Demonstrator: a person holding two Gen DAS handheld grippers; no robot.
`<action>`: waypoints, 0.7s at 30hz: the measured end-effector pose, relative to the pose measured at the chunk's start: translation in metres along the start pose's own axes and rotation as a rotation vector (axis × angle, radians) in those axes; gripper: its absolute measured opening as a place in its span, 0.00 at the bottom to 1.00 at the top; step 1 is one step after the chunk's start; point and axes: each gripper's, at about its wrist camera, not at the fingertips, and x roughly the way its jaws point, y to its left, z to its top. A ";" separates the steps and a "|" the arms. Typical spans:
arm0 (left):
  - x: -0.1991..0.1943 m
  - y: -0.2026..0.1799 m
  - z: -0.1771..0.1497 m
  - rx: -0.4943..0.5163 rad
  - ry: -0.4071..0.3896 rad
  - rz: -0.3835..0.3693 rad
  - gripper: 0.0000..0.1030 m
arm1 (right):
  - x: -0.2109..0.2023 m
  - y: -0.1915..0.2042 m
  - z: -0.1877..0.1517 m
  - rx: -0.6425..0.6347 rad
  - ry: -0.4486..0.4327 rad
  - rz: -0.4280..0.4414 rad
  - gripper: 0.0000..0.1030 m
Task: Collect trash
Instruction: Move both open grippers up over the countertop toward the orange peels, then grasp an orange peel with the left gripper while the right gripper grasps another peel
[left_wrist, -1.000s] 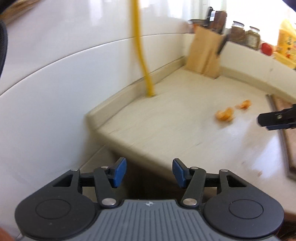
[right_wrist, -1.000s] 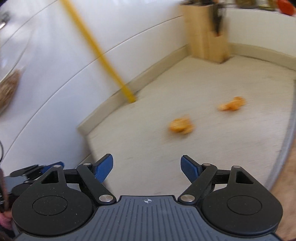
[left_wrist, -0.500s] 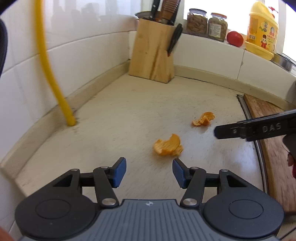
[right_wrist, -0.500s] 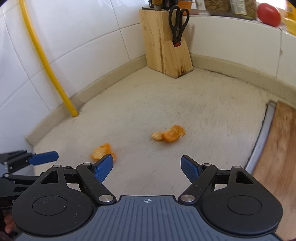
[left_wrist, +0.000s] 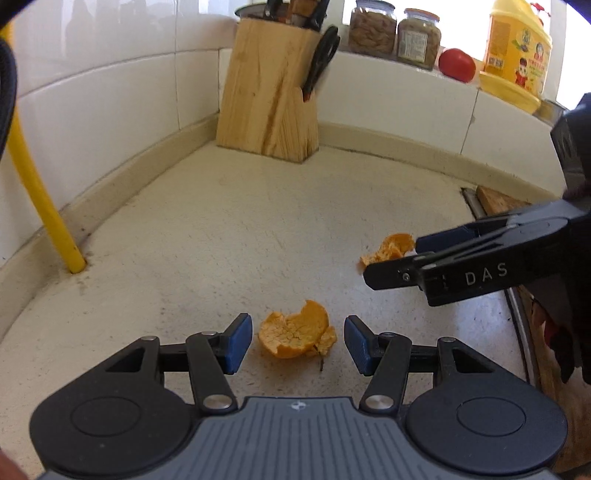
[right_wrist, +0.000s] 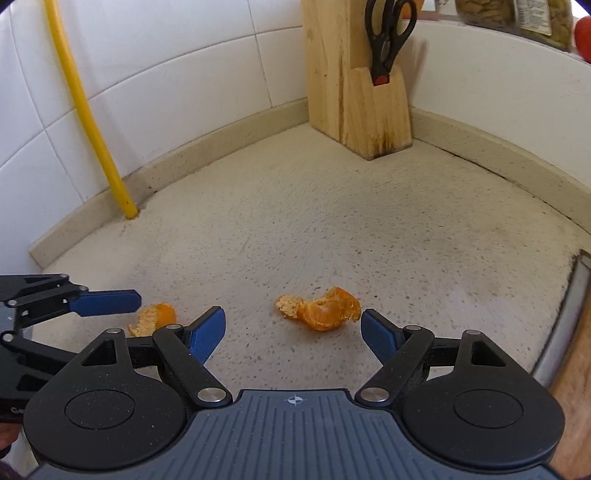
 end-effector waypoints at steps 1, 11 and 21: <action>0.002 0.000 -0.001 0.001 0.010 -0.003 0.51 | 0.002 -0.001 0.000 -0.004 0.003 0.002 0.83; 0.010 -0.007 0.000 0.044 0.007 0.017 0.33 | 0.006 0.003 0.000 -0.078 -0.014 -0.025 0.55; 0.003 -0.007 0.001 0.013 0.004 0.012 0.13 | 0.000 0.000 0.002 -0.033 -0.028 -0.026 0.27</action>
